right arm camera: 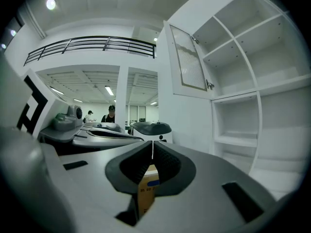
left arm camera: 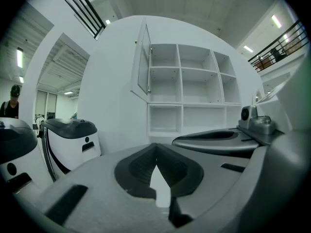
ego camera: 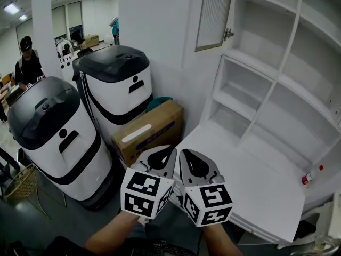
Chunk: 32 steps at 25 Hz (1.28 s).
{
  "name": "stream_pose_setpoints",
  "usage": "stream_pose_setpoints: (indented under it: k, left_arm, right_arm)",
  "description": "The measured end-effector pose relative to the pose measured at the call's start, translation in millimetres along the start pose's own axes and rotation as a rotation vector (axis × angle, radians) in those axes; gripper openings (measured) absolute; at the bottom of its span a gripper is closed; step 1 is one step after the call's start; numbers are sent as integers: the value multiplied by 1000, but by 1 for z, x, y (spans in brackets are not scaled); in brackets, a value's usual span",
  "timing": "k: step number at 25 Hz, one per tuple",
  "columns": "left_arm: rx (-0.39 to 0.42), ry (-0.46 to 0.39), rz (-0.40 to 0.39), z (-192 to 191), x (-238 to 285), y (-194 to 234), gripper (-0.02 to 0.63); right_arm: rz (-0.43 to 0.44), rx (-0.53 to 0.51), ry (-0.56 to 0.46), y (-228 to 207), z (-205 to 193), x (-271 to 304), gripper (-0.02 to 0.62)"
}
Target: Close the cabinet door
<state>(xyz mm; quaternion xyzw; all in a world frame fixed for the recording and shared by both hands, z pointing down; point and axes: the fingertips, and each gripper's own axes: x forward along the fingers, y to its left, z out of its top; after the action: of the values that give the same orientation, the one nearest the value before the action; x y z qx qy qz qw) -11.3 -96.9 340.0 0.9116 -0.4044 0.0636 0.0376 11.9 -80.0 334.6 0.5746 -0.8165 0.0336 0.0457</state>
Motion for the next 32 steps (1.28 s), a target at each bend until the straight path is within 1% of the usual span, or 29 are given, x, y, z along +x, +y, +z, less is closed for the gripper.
stream_pose_setpoints:
  k: [8,13,17,24,32]
  left_arm:
    - [7,-15,-56,20,38,28,11]
    - [21,-24,-101,39,58,48,11]
    - [31,-33,-146,52,72,63,11]
    - [32,-56,-235,77,93,84,11]
    - [63,-88,-351,109,113,91,11]
  right_arm:
    - [-48,-28,-5,-18,18,40,21]
    - [-80,-33,-22,-25,37,65,21]
    - [-107,-20,-40,-29,55,84,21]
    - [-189,-27,-77,-39,90,109,23]
    - [-278,-78,-143,-49,141,128,23]
